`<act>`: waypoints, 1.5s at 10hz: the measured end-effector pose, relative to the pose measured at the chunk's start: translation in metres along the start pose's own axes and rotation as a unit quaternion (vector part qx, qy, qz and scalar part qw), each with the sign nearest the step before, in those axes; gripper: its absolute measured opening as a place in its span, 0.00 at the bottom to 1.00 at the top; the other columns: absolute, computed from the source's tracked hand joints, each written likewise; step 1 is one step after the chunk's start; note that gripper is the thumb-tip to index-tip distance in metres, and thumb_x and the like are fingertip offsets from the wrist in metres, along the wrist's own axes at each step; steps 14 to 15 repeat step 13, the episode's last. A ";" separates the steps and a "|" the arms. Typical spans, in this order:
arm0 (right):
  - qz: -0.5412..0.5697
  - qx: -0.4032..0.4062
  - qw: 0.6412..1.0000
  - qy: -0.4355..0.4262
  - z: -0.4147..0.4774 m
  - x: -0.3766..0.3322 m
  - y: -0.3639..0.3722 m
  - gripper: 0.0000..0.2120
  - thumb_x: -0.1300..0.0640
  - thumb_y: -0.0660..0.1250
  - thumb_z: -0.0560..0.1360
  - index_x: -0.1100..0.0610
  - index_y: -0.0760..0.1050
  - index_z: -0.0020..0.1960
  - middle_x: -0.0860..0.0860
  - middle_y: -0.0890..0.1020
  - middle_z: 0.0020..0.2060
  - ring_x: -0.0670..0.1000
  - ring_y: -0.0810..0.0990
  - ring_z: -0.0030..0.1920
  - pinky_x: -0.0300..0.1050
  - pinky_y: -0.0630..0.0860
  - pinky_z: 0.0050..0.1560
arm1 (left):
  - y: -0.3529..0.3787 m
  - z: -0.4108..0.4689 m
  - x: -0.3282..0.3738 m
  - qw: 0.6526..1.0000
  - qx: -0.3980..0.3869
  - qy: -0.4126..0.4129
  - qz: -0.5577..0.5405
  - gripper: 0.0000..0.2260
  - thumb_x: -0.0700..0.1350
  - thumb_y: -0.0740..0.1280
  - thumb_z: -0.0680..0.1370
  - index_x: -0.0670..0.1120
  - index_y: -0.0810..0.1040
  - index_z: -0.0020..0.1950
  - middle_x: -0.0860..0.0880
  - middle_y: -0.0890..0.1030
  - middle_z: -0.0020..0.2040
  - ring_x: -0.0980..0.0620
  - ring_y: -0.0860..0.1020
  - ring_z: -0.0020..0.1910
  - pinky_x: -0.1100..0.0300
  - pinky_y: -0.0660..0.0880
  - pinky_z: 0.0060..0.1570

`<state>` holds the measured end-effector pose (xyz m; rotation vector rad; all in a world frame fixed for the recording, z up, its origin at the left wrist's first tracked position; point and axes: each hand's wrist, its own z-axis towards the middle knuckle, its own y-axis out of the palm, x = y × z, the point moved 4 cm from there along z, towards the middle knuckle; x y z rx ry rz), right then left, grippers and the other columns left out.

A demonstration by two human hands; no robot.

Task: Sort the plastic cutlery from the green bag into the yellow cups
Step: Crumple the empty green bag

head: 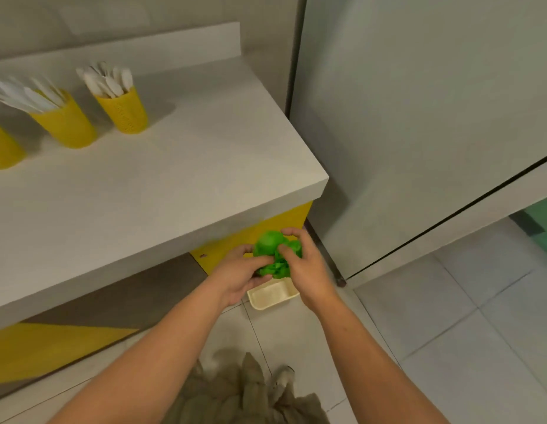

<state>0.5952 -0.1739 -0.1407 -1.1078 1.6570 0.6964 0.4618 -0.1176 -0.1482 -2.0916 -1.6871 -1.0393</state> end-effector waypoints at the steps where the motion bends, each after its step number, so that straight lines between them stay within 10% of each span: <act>1: -0.010 0.065 0.997 0.033 0.019 0.031 -0.025 0.12 0.60 0.68 0.79 0.47 0.69 0.55 0.54 0.79 0.52 0.54 0.82 0.49 0.54 0.81 0.48 | 0.017 0.022 -0.010 1.000 0.009 0.000 0.003 0.21 0.36 0.76 0.75 0.45 0.71 0.63 0.41 0.84 0.52 0.50 0.86 0.42 0.61 0.83 0.40; 3: 0.049 0.100 0.980 0.162 0.068 0.121 -0.038 0.03 0.59 0.69 0.78 0.56 0.76 0.46 0.55 0.80 0.41 0.54 0.81 0.42 0.59 0.83 0.48 | 0.018 0.109 -0.065 0.991 0.094 -0.008 0.097 0.08 0.36 0.75 0.76 0.42 0.80 0.53 0.42 0.84 0.46 0.53 0.84 0.40 0.66 0.80 0.39; 5: 0.073 0.117 0.965 0.222 0.115 0.256 -0.040 0.10 0.64 0.68 0.74 0.51 0.78 0.52 0.61 0.83 0.48 0.65 0.84 0.51 0.65 0.83 0.53 | 0.001 0.222 -0.156 0.979 0.132 -0.064 0.139 0.02 0.40 0.74 0.75 0.44 0.84 0.42 0.43 0.85 0.43 0.48 0.83 0.45 0.47 0.81 0.59; 9: 0.006 0.130 0.948 0.291 0.220 0.452 -0.021 0.10 0.50 0.63 0.81 0.53 0.78 0.56 0.55 0.83 0.53 0.56 0.81 0.52 0.55 0.79 0.58 | -0.043 0.396 -0.299 0.963 0.138 -0.155 0.171 0.27 0.51 0.71 0.77 0.50 0.69 0.74 0.44 0.80 0.62 0.43 0.79 0.59 0.45 0.81 0.58; 11: -0.031 0.043 0.935 0.350 0.228 0.481 -0.019 0.24 0.45 0.55 0.84 0.55 0.67 0.76 0.58 0.72 0.72 0.60 0.73 0.69 0.54 0.68 0.70 | -0.070 0.407 -0.307 0.946 0.192 -0.159 0.208 0.33 0.52 0.70 0.79 0.50 0.60 0.80 0.44 0.71 0.73 0.39 0.72 0.69 0.41 0.74 0.67; 15: -0.082 0.029 0.949 0.303 0.204 0.412 -0.023 0.25 0.49 0.62 0.82 0.53 0.67 0.77 0.56 0.71 0.73 0.59 0.74 0.69 0.54 0.71 0.71 | -0.074 0.365 -0.270 0.943 0.200 -0.133 0.229 0.39 0.62 0.71 0.69 0.50 0.65 0.77 0.46 0.74 0.69 0.36 0.74 0.66 0.40 0.74 0.67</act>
